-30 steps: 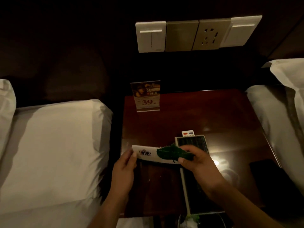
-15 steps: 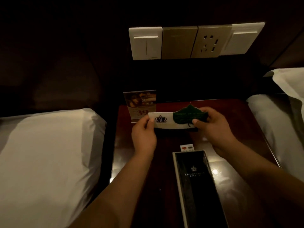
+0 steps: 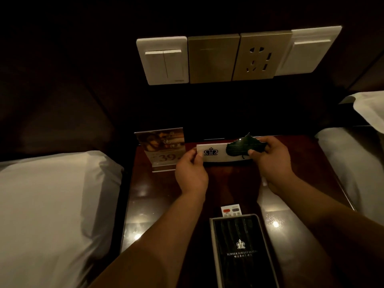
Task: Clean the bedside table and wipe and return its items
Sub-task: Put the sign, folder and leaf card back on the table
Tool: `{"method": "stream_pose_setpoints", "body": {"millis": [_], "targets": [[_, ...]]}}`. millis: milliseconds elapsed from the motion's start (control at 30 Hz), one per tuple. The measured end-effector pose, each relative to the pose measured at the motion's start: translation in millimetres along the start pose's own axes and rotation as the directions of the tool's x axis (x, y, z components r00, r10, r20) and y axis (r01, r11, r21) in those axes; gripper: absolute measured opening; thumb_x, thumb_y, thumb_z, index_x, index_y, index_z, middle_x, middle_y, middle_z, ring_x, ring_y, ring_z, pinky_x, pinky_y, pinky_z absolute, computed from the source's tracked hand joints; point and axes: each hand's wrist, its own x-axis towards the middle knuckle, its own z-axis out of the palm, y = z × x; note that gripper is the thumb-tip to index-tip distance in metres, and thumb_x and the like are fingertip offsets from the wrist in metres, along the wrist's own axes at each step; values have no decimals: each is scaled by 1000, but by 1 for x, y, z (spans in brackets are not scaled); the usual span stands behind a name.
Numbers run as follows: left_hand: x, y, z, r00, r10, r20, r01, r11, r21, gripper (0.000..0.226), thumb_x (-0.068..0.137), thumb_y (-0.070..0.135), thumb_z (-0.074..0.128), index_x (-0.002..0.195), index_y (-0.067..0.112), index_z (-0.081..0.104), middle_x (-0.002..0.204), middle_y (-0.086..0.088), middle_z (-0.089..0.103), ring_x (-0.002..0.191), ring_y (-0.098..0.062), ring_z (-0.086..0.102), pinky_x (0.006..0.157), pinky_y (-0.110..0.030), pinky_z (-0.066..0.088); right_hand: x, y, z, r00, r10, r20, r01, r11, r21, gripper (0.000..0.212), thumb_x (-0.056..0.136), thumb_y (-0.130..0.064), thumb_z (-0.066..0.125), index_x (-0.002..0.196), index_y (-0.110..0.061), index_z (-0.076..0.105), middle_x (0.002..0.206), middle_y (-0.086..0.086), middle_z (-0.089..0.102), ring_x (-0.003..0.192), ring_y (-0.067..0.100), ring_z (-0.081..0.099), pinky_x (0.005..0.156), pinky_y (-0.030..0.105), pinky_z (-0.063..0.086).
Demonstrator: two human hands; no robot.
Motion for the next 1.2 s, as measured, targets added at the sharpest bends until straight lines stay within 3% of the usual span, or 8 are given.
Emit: {"method": "stream_pose_setpoints", "body": {"millis": [233, 333, 433, 600, 700, 833, 1000, 1200], "targets": [[-20, -7, -5, 997, 73, -27, -72, 997, 32, 40, 97, 5, 52, 132, 22, 60, 131, -2, 64, 121, -16, 59, 106, -36, 48, 10, 11, 3, 999, 15, 45, -17, 999, 50, 38, 90, 1, 65, 122, -16, 55, 122, 6, 64, 110, 23, 62, 91, 40, 53], [-23, -20, -39, 966, 106, -237, -99, 994, 43, 28, 91, 11, 64, 96, 38, 58, 107, -5, 68, 97, -21, 66, 87, -39, 56, 10, 16, 1, 999, 11, 50, -14, 998, 59, 48, 87, 3, 68, 129, -15, 53, 119, 0, 63, 109, 20, 62, 92, 39, 53], [-1, -30, -81, 910, 87, -405, -75, 996, 46, 23, 89, 17, 69, 106, 23, 54, 115, -13, 63, 101, -27, 64, 87, -34, 50, 14, 19, 0, 997, 23, 71, -25, 999, 21, 31, 87, 2, 68, 109, -19, 60, 103, -4, 68, 103, 22, 66, 90, 43, 56], [33, -32, -112, 972, 156, -178, -134, 983, 126, 59, 94, 20, 65, 148, 22, 41, 140, 4, 54, 124, -9, 52, 100, -26, 41, 30, 10, -2, 982, 4, 187, -3, 1000, -5, 23, 87, 8, 64, 102, -10, 61, 98, 8, 69, 100, 31, 66, 92, 54, 54], [44, -37, -116, 972, 211, -103, -195, 969, 151, 41, 96, 18, 62, 135, 26, 57, 123, 6, 65, 110, -4, 62, 86, -6, 45, 36, 7, -4, 973, -22, 229, 29, 999, -25, 24, 86, 12, 62, 105, -2, 59, 95, 12, 66, 103, 40, 63, 95, 56, 51], [57, -42, -119, 971, 205, -121, -192, 975, 109, 31, 96, 18, 62, 92, 48, 67, 97, 17, 70, 93, -5, 67, 81, -22, 53, 38, 7, 0, 968, -17, 251, 21, 1000, -12, 26, 87, 12, 61, 110, 0, 58, 94, 6, 67, 100, 34, 65, 95, 53, 52], [61, -52, -117, 967, 210, -146, -194, 974, 113, 25, 94, 22, 66, 118, 28, 71, 98, 24, 68, 97, 5, 66, 88, -20, 53, 40, 7, 0, 970, 12, 245, -23, 999, 43, 47, 84, 15, 63, 124, -9, 56, 108, 6, 66, 106, 31, 65, 92, 48, 55], [62, -52, -120, 971, 194, -138, -188, 981, 49, 25, 94, 23, 66, 114, 38, 69, 98, 25, 69, 91, 11, 66, 73, -9, 55, 32, 7, -5, 972, 102, 210, -142, 972, 185, 57, 84, 14, 61, 133, -13, 50, 109, -1, 68, 100, 15, 67, 79, 28, 59]]}}
